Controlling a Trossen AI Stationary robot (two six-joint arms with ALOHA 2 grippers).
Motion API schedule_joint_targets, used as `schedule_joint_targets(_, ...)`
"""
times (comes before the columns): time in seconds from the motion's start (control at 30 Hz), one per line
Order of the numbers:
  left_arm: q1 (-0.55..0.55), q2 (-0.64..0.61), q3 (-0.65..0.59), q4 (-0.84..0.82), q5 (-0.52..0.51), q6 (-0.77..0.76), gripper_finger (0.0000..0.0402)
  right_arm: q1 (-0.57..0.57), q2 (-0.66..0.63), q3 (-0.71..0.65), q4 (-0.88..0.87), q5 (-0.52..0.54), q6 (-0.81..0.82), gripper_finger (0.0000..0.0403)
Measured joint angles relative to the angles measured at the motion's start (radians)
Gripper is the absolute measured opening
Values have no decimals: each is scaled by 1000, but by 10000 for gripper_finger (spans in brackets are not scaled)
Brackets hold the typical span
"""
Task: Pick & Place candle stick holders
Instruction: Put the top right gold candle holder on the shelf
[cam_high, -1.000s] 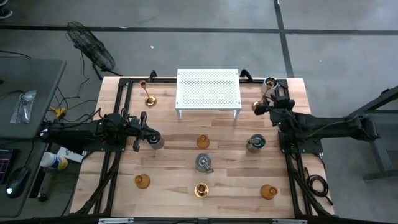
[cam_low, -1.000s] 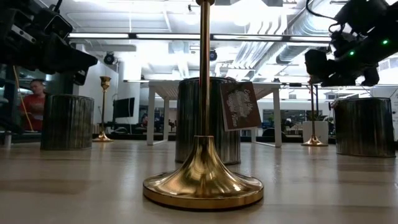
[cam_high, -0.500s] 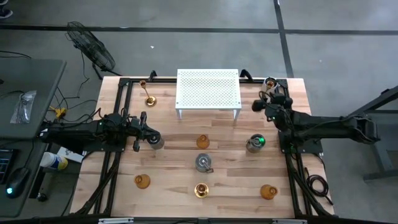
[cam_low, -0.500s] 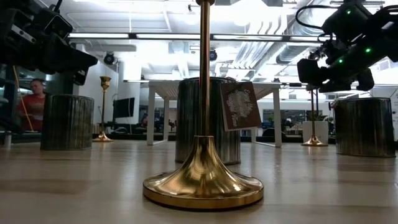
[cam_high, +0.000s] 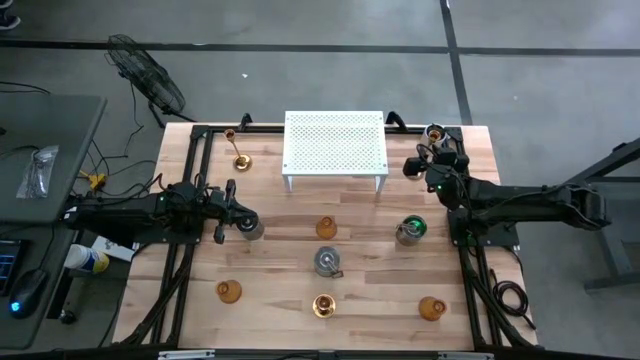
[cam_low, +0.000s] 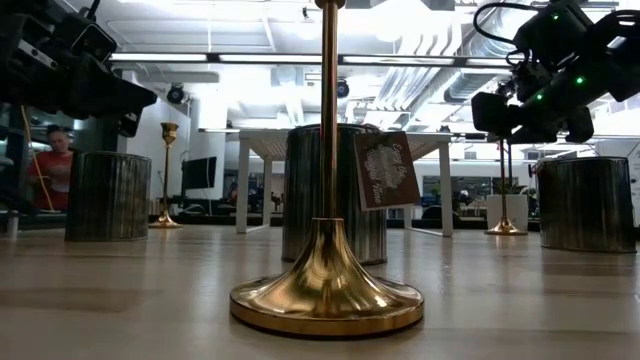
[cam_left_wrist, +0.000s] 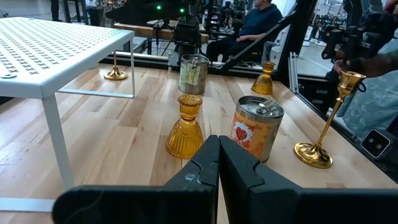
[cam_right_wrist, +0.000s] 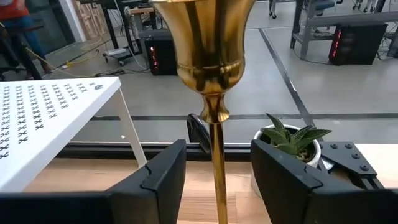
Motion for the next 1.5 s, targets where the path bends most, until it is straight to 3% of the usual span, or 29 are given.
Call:
schedule_joint_targets(0.37, 0, 0, 0, 0, 0, 0, 0, 0, 0, 0, 0, 18, 0, 101)
schedule_joint_targets(0.77, 0, 0, 0, 0, 0, 0, 0, 1, 0, 0, 0, 16, 3, 56)
schedule_joint_targets(1.17, 0, 0, 0, 0, 0, 0, 0, 1, 0, 0, -3, 18, -7, 25)
schedule_joint_targets(1.5, 0, 0, 0, 0, 0, 0, 0, 1, -1, 0, 1, 14, -71, 21)
